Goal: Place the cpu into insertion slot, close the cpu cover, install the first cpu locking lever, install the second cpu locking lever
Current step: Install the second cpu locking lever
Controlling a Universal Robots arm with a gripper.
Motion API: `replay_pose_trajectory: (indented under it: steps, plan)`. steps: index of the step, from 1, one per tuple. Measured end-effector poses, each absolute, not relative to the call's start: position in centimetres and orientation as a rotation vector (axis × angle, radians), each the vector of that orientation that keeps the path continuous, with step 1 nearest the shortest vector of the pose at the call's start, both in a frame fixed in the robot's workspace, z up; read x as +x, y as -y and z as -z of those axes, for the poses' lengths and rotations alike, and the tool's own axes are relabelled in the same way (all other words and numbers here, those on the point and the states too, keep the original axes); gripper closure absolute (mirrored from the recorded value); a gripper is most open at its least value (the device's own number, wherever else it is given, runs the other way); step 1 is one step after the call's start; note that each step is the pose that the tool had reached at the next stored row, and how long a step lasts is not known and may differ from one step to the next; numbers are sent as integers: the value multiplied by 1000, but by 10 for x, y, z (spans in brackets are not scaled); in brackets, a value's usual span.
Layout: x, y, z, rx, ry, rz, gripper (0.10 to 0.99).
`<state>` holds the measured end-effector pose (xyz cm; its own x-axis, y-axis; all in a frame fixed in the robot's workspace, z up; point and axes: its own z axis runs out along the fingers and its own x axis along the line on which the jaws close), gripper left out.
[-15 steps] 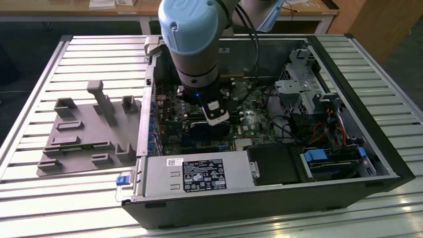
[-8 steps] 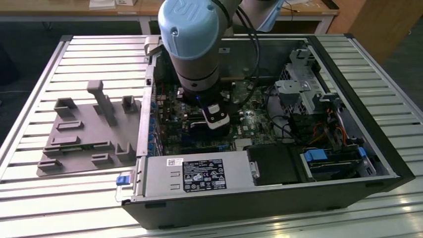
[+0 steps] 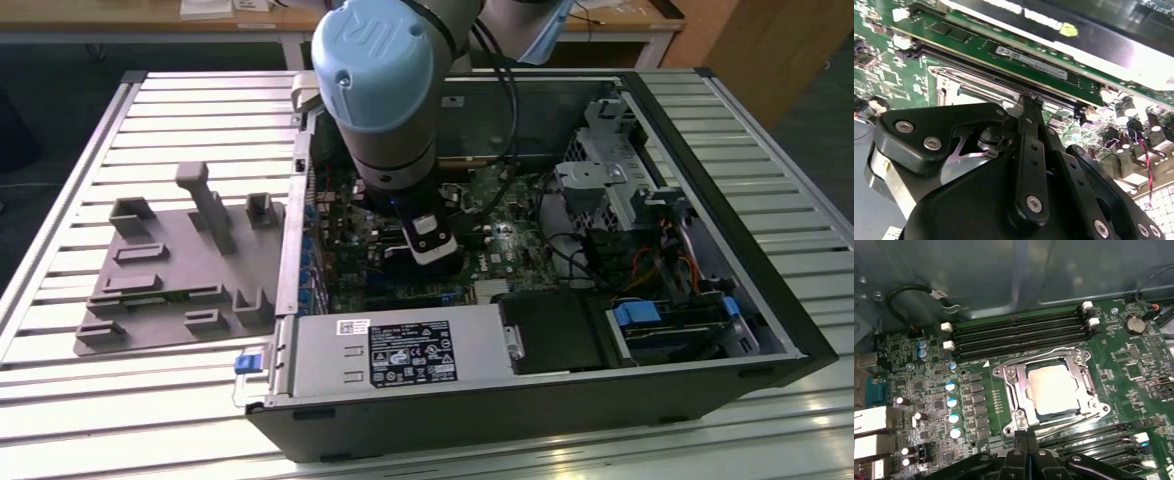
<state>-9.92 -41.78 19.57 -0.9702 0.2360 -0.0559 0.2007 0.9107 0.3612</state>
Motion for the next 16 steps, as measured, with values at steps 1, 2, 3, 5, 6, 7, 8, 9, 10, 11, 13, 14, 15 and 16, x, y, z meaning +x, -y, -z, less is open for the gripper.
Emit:
replay_pose_trajectory:
  steps: [1, 2, 3, 5, 6, 7, 8, 9, 10, 11, 13, 14, 15, 16]
  plan:
    - [-100, 418, -195, 340, -2974, -553, 980]
    - [-100, 418, -194, 341, -2973, -562, 980]
    - [-100, 418, -194, 341, -2972, -569, 980]
    - [-100, 418, -193, 342, -2970, -582, 980]
    - [-101, 418, -192, 342, -2970, -587, 980]
    - [-101, 418, -192, 342, -2969, -591, 980]
    - [-101, 418, -191, 342, -2969, -596, 980]
    - [-102, 418, -190, 342, -2968, -599, 980]
    - [-102, 418, -190, 343, -2967, -604, 980]
    - [-103, 418, -189, 343, -2967, -608, 980]
    - [-104, 418, -188, 344, -2966, -615, 980]
    - [-105, 418, -187, 344, -2965, -619, 980]
    - [-105, 418, -186, 344, -2965, -622, 980]
    - [-106, 418, -186, 344, -2965, -625, 980]
